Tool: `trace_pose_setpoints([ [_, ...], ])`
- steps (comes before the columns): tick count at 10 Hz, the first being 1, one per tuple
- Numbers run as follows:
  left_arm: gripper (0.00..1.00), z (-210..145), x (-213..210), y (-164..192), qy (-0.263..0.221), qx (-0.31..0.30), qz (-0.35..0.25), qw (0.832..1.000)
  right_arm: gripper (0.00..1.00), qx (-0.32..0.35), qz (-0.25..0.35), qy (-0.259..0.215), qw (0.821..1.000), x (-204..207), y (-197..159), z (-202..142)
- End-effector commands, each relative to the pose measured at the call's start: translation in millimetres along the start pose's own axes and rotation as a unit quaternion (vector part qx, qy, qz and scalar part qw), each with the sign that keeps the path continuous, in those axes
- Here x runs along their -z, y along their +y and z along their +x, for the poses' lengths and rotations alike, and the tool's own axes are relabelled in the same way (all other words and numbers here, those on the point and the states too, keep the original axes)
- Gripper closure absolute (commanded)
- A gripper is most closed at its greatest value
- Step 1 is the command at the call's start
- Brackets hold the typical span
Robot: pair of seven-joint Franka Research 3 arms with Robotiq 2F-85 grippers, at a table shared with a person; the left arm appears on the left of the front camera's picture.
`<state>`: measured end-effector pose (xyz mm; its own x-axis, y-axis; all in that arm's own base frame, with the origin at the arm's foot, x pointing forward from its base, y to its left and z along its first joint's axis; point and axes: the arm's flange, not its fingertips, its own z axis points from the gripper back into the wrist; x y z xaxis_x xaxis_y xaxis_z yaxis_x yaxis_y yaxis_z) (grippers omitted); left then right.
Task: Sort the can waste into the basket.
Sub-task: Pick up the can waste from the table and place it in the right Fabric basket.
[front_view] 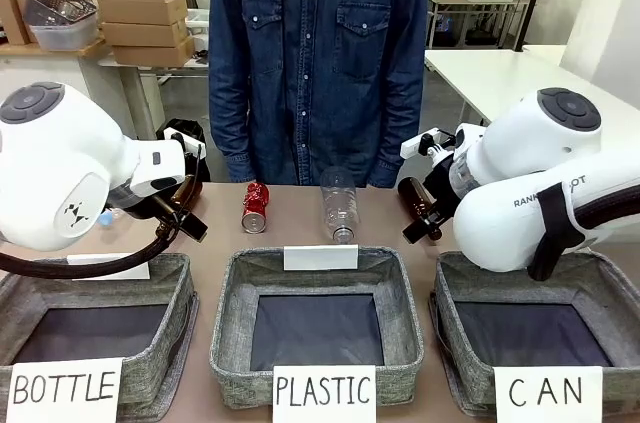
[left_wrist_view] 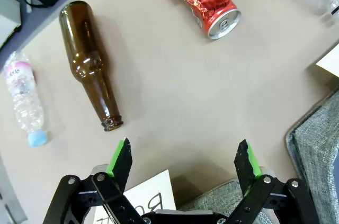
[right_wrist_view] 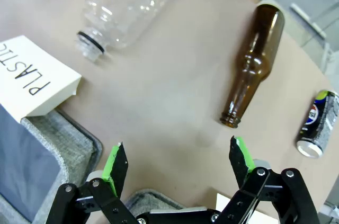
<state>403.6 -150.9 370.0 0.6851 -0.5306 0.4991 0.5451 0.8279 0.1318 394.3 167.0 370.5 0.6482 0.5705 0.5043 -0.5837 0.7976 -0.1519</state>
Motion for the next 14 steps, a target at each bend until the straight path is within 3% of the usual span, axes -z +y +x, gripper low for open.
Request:
trace_pose_setpoints([
  [1,0.0,0.0,0.0,0.0,0.0,0.0,0.0,1.0,0.0,0.0,0.0,0.0,1.0,0.0,0.0,0.0],
  [2,0.0,5.7,-45.4,7.9,0.022,-0.023,-0.014,0.999,0.0,0.029,-0.009,0.004,1.0,-42.1,-15.6,5.5],
  [3,0.0,-4.3,-101.1,19.3,0.012,0.001,-0.043,0.999,0.0,0.044,-0.021,-0.009,0.999,-89.3,-28.0,3.2],
  [4,0.0,-21.4,-144.9,24.5,0.023,0.005,-0.031,0.999,0.0,0.046,-0.065,-0.022,0.997,-128.2,-33.2,-7.0],
  [5,0.0,-39.5,-173.5,13.5,-0.016,0.033,-0.042,0.998,0.0,0.028,-0.052,-0.052,0.997,-155.0,-25.4,-22.7],
  [6,0.0,-43.5,-173.9,4.0,-0.035,0.03,-0.05,0.998,0.0,0.021,-0.043,-0.07,0.996,-160.6,-16.2,-33.4],
  [7,0.0,6.1,-130.5,17.5,0.003,0.008,-0.032,0.999,0.0,0.001,-0.127,-0.071,0.989,-145.2,-12.0,-37.7],
  [8,0.0,6.1,-130.5,17.5,0.003,0.008,-0.032,0.999,0.0,0.039,-0.051,-0.058,0.996,-156.7,-41.1,13.0],
  [9,0.0,-2.5,-183.5,15.9,-0.017,0.021,-0.035,0.999,0.0,0.022,-0.072,-0.072,0.995,-176.0,-37.1,14.7],
  [10,0.0,-1.1,-173.6,22.8,0.014,-0.014,-0.106,0.994,0.0,0.108,0.054,-0.082,0.989,-184.5,-42.0,9.4],
  [11,0.0,-5.4,-172.4,43.3,0.021,-0.07,-0.244,0.967,0.0,0.188,0.217,-0.045,0.957,-196.4,-47.9,2.8],
  [12,0.0,-12.9,-171.0,69.4,0.002,-0.146,-0.365,0.919,0.0,0.219,0.356,-0.018,0.908,-205.7,-55.9,-7.2],
  [13,0.0,-23.4,-166.4,92.2,0.014,-0.249,-0.415,0.875,0.0,0.289,0.416,-0.052,0.861,-209.8,-71.1,-21.6],
  [14,0.0,-40.6,-161.8,115.1,0.002,-0.347,-0.474,0.809,0.0,0.362,0.463,-0.102,0.803,-208.5,-91.6,-44.0],
])
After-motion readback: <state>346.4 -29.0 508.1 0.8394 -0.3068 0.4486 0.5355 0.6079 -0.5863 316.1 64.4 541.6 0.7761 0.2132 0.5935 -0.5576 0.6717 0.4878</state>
